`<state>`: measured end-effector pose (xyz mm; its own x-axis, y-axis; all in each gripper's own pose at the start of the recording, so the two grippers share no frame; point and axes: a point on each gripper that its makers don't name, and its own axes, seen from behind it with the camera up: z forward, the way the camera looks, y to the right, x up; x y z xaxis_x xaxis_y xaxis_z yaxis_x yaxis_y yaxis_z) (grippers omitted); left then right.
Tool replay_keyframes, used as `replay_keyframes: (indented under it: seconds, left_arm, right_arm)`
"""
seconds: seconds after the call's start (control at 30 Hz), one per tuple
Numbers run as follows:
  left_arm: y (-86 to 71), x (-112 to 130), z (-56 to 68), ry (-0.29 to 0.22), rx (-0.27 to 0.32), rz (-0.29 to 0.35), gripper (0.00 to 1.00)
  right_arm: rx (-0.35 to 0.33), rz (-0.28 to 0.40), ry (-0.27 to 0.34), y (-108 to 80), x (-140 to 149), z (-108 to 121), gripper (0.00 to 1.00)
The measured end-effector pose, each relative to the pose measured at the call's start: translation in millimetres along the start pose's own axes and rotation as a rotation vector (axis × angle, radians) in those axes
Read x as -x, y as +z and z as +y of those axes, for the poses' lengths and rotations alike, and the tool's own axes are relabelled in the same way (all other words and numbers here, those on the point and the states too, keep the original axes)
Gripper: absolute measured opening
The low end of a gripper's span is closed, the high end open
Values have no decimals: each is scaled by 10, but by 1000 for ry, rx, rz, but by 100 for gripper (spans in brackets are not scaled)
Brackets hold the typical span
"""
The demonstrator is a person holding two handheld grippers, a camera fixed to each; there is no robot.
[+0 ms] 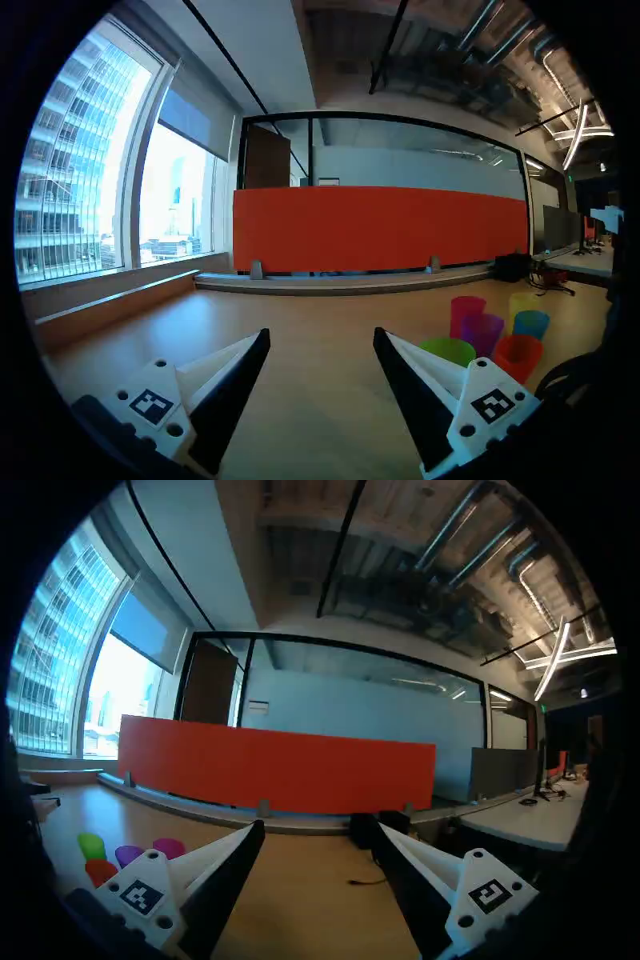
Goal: Pour water
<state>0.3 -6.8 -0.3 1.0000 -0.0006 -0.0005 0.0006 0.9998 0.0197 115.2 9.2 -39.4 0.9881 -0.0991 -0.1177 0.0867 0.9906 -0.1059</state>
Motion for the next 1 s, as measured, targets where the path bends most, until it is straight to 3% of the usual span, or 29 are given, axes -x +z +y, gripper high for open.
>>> replay_keyframes:
  seconds: [0.47,0.77,1.0]
  left_arm:
    - [6,-5,3,0,0,0,96]
    - [1,-4,4,0,0,0,96]
    - [2,-4,7,0,0,0,96]
  right_arm:
    - [-56,-30,2,115,417,-187,100]
    - [-105,-25,50,168,649,-354,100]
    - [-117,-62,77,195,914,-392,100]
